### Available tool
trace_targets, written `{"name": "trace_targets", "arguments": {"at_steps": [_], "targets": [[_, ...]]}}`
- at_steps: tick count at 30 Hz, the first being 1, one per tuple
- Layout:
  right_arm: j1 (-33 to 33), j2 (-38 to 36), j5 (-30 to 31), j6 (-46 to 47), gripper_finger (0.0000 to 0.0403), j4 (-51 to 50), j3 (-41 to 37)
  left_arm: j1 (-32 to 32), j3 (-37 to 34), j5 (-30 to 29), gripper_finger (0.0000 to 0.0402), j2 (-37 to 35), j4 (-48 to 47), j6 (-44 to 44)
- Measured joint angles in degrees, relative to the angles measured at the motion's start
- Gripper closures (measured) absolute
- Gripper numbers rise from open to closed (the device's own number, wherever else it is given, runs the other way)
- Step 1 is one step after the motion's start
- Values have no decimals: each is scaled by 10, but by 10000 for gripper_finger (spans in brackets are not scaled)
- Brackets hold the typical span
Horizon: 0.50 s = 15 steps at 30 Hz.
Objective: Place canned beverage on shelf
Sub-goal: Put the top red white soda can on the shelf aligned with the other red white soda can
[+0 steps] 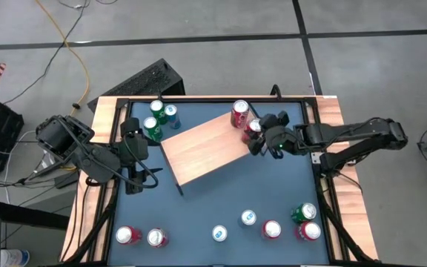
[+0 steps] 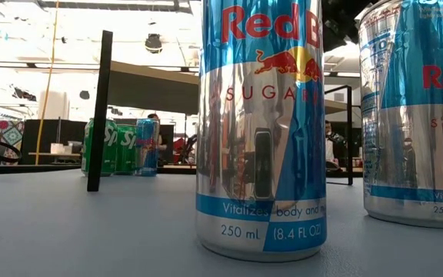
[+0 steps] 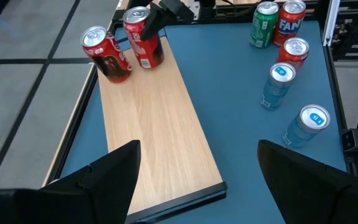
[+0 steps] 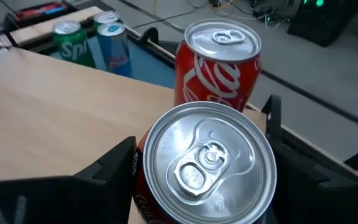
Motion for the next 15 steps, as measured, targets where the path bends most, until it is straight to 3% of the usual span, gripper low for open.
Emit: {"name": "trace_targets", "arguments": {"at_steps": [7,15], "targets": [[19,0,47,64,132,-6,1,0,0,0,93,0,0,0],[21,18,48,70,128,-9,2,0,0,-1,93,0,0,-1]]}}
